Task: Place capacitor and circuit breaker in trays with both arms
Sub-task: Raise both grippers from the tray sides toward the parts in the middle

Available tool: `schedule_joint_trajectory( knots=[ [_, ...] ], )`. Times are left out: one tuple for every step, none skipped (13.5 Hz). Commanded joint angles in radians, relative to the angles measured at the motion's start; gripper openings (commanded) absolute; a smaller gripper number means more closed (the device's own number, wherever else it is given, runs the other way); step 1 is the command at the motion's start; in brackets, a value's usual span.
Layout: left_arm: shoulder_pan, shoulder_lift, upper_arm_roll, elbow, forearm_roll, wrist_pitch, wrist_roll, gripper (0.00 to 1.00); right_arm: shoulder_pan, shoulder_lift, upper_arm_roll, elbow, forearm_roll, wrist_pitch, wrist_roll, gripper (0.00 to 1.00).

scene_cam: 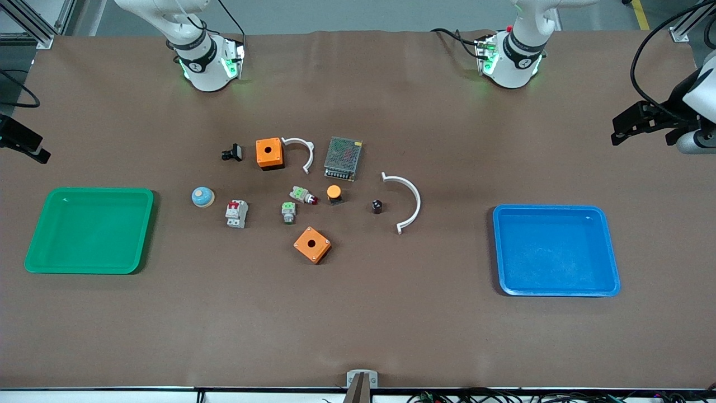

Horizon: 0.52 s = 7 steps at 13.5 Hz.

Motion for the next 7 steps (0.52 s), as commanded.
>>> schedule_joint_trajectory(
  knots=[
    [0.000, -0.004, 0.004, 0.011, -0.023, 0.001, -0.003, 1.00, 0.002, 0.011, 0.003, 0.025, -0.015, -0.013, -0.005, 1.00],
    [-0.001, -0.001, 0.004, 0.011, -0.023, 0.001, -0.003, 1.00, 0.000, 0.011, 0.003, 0.025, -0.015, -0.013, -0.005, 1.00],
    [-0.004, -0.001, 0.004, 0.011, -0.023, 0.001, -0.003, 1.00, 0.002, 0.011, 0.003, 0.025, -0.014, -0.013, -0.005, 1.00],
    [-0.006, 0.002, 0.004, 0.011, -0.023, 0.001, -0.004, 1.00, 0.003, 0.011, 0.003, 0.025, -0.011, -0.013, -0.005, 1.00],
    [-0.010, 0.012, 0.004, 0.012, -0.020, 0.001, -0.006, 1.00, 0.012, 0.011, 0.003, 0.025, -0.009, -0.013, -0.003, 1.00],
    [-0.015, 0.027, 0.002, 0.025, -0.020, 0.001, -0.007, 1.00, 0.029, 0.016, 0.003, 0.024, -0.011, -0.010, -0.005, 1.00],
    [-0.016, 0.047, 0.002, 0.032, -0.020, 0.001, -0.003, 1.00, 0.046, 0.025, 0.003, 0.024, -0.009, -0.005, 0.001, 1.00]
  ],
)
